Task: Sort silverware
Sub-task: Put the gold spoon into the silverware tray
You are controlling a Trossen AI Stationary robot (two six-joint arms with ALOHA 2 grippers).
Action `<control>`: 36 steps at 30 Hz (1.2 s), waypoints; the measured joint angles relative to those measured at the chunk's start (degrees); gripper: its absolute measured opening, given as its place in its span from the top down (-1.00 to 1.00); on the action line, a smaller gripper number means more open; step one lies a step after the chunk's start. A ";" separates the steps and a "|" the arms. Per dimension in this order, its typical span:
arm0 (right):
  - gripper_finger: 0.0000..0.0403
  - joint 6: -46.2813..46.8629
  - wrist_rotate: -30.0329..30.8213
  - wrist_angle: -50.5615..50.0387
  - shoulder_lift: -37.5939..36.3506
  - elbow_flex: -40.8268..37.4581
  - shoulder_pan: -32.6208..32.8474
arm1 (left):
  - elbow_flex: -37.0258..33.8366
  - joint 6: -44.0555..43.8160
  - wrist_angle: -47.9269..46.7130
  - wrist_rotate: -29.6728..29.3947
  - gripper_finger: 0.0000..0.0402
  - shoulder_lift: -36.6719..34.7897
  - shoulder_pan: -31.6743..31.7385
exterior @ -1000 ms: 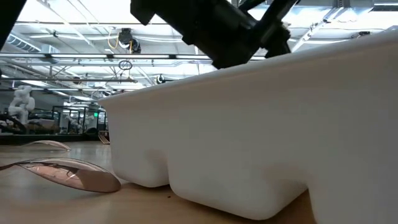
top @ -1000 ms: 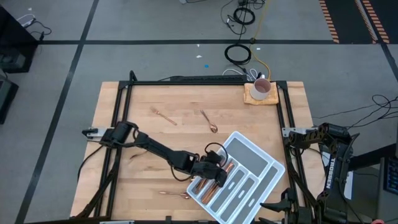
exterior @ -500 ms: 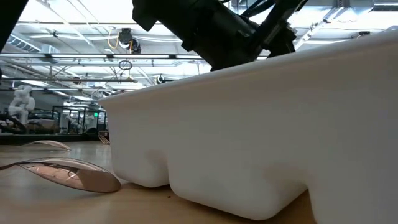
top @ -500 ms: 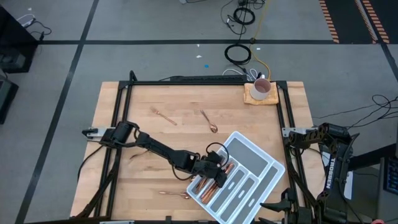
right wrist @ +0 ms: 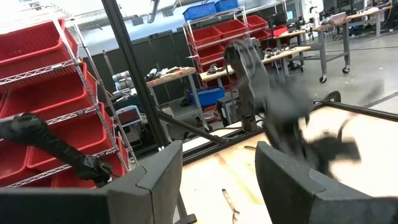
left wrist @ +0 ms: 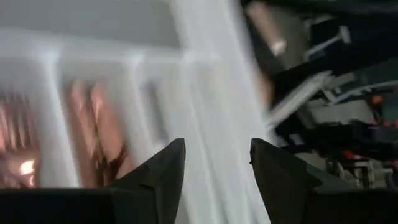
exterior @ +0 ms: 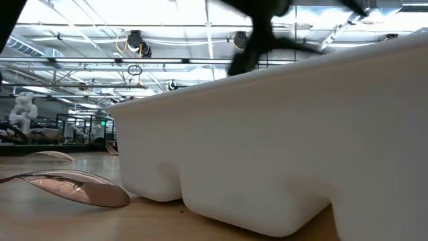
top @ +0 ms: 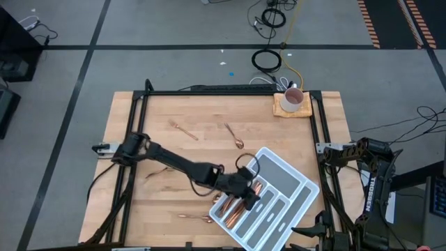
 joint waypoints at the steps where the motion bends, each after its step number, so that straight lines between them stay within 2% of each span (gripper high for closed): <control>1: 0.07 0.00 -0.01 0.01 0.00 0.00 0.00 | 1.39 2.51 -3.06 -1.35 0.06 -1.51 0.26; 3: 0.07 0.00 0.00 0.01 0.00 0.00 0.00 | 3.73 7.09 -12.79 -6.29 0.06 -5.16 0.68; 7: 0.07 0.37 0.00 0.01 0.00 0.00 -0.24 | 6.48 14.79 -33.57 -21.37 0.06 -10.46 2.03; 9: 0.07 0.85 0.01 -0.01 0.00 0.00 -0.41 | 6.54 15.38 -41.00 -22.19 0.06 -12.03 3.38; 12: 0.07 1.38 0.03 0.04 0.00 0.00 -1.17 | 4.47 12.20 -48.15 -17.40 0.06 -12.10 5.50; 15: 0.07 2.90 0.01 0.03 0.00 0.00 -2.13 | 0.07 11.18 -48.09 -15.38 0.06 -11.82 6.78; 21: 0.07 3.65 0.01 0.05 0.00 0.00 -4.41 | -7.06 13.23 -41.33 -13.02 0.06 -11.89 6.63; 26: 0.07 4.79 0.01 0.05 0.00 0.00 -6.58 | -9.84 12.67 -34.46 -8.02 0.06 -11.61 6.30; 29: 0.07 5.76 0.01 0.01 0.00 0.00 -7.68 | -10.46 12.76 -31.79 -7.43 0.06 -10.55 5.63; 36: 0.07 6.21 -0.02 0.06 0.00 0.00 -9.04 | -10.46 12.68 -31.89 -7.27 0.06 -9.00 4.41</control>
